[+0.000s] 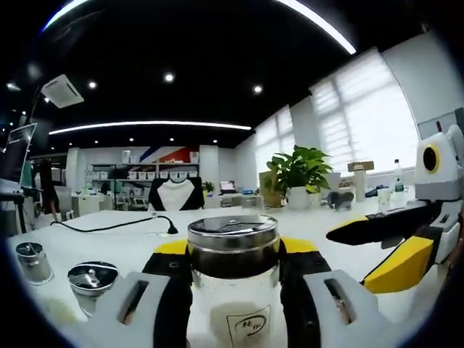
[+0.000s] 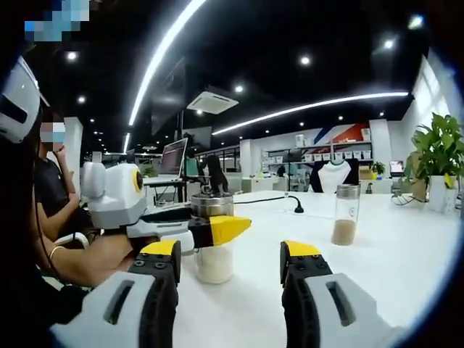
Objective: Rotate the seasoning bottle until the label or dispensing opening points toward the visible target arrow and the bottle remains upright within the marked orientation range
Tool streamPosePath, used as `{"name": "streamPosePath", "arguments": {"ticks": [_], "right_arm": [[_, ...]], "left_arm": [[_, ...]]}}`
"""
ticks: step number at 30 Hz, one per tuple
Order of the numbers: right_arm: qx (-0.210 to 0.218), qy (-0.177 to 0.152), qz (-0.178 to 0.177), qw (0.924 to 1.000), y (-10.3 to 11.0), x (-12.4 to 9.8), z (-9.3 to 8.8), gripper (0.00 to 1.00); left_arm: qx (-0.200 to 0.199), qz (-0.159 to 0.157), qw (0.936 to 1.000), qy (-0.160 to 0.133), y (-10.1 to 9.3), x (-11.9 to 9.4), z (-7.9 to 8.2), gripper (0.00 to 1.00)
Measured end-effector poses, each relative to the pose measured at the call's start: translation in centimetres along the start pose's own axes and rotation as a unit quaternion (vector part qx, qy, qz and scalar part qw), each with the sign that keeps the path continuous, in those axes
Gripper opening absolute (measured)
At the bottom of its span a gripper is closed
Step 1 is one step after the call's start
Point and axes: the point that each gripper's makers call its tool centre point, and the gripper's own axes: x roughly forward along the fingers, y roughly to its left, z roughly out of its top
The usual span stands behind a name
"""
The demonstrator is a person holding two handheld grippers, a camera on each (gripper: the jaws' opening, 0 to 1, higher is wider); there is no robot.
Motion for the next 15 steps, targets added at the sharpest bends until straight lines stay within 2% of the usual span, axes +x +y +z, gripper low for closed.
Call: {"name": "streamPosePath", "arguments": {"ticks": [2,15], "right_arm": [[0.001,0.001,-0.001,1.0000,-0.01,-0.02,-0.12,0.54],[0.002,0.000,-0.004,1.0000,-0.12,-0.16,0.00,0.54]], "left_arm": [[0.013,0.003,0.9999,-0.001,-0.01,0.01,0.10,0.49],[0.015,0.010,0.9998,0.007,0.18,0.20,0.07,0.49]]}}
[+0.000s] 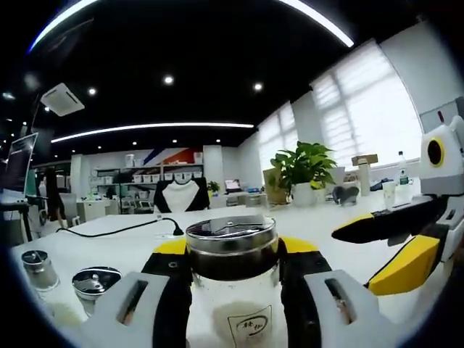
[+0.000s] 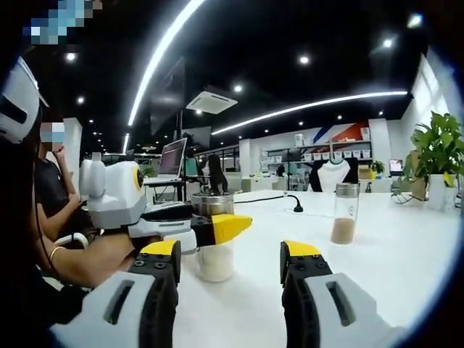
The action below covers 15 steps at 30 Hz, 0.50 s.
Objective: Rotate the seasoning bottle until the label or dispensing opening points toward the visible target arrow and the bottle remains upright within the marked orientation range
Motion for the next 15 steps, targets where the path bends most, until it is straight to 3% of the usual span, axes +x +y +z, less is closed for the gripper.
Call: {"name": "streamPosePath", "arguments": {"ticks": [6,15], "right_arm": [[0.001,0.003,-0.001,1.0000,-0.1,0.0,-0.2,0.55],[0.007,0.004,-0.001,1.0000,-0.1,0.2,-0.1,0.55]], "left_arm": [[0.007,-0.015,0.9998,-0.011,-0.1,-0.6,2.2,0.51],[-0.046,-0.040,0.9981,-0.013,0.4,-0.8,4.8,0.69]]}}
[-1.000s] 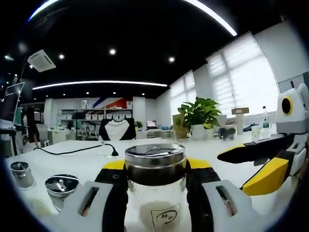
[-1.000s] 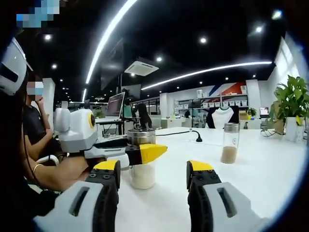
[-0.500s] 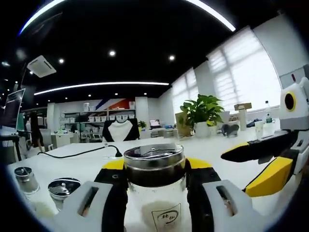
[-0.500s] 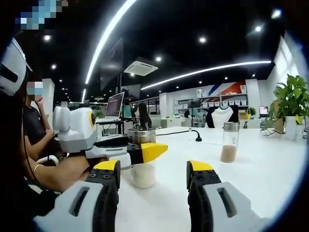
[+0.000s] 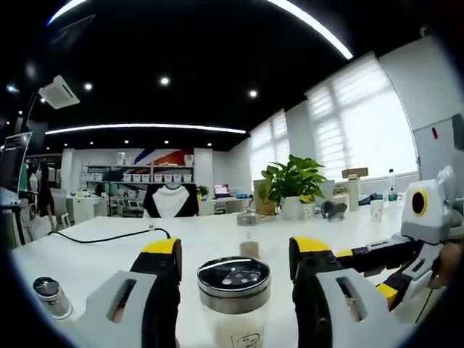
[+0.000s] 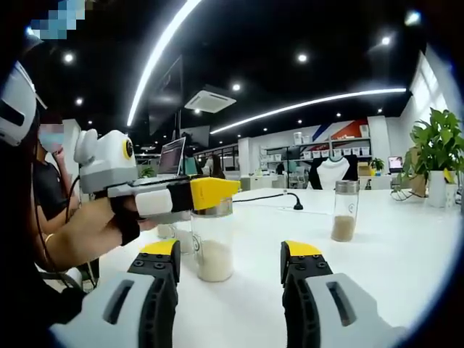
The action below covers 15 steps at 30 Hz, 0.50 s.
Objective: Rotate the seasoning bottle until the label or dispensing opening points toward the visible target arrow and the bottle remains upright within the marked orientation range
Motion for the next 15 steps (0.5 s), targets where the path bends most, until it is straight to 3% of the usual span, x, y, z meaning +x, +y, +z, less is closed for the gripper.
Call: {"name": "streamPosePath", "arguments": {"ticks": [6,8,12,15], "right_arm": [[-0.004,0.007,0.000,1.0000,-0.1,0.1,0.0,0.58],[-0.003,0.008,-0.001,1.0000,-0.2,0.2,0.1,0.58],[-0.007,0.013,-0.005,0.9999,-0.4,0.3,0.0,0.65],[-0.018,0.011,-0.006,0.9998,-0.6,0.3,0.1,0.63]], "left_arm": [[-0.006,-0.018,0.9998,0.003,-0.4,0.0,1.2,0.79],[0.019,-0.036,0.9985,0.036,-0.8,0.0,0.6,0.79],[-0.003,-0.054,0.9982,0.027,-1.5,-0.2,1.3,0.83],[-0.013,-0.073,0.9968,0.029,-1.6,-0.4,1.4,0.85]]}}
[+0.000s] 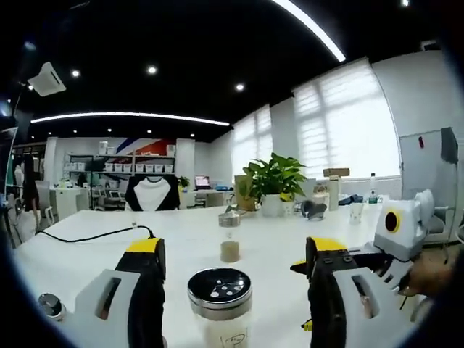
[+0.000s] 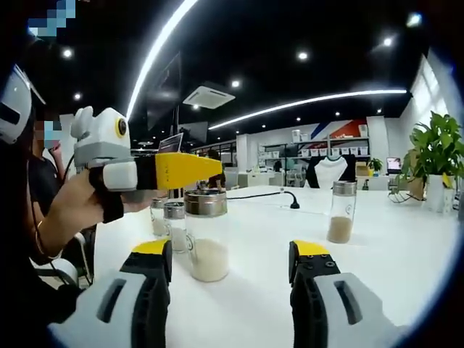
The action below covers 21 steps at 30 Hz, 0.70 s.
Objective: Rotate the seasoning bottle until the label or dispensing opening points toward the visible target arrow and the bottle remains upright within the marked orientation range
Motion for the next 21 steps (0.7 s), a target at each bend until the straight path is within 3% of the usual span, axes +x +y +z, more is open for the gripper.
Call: {"name": "streamPosePath", "arguments": {"ticks": [5,16,21], "right_arm": [[-0.006,0.005,-0.003,1.0000,-0.5,0.1,0.1,0.61],[-0.013,0.019,-0.029,0.9993,-4.2,0.4,0.5,0.59],[-0.017,0.018,-0.039,0.9989,-5.6,0.9,1.0,0.59]], "left_arm": [[-0.018,-0.008,0.9998,0.003,0.3,0.1,0.0,0.87],[-0.015,0.001,0.9999,0.000,1.4,-1.1,0.1,0.86],[-0.006,-0.007,0.9999,0.013,1.3,-1.1,-0.5,0.86]]}}
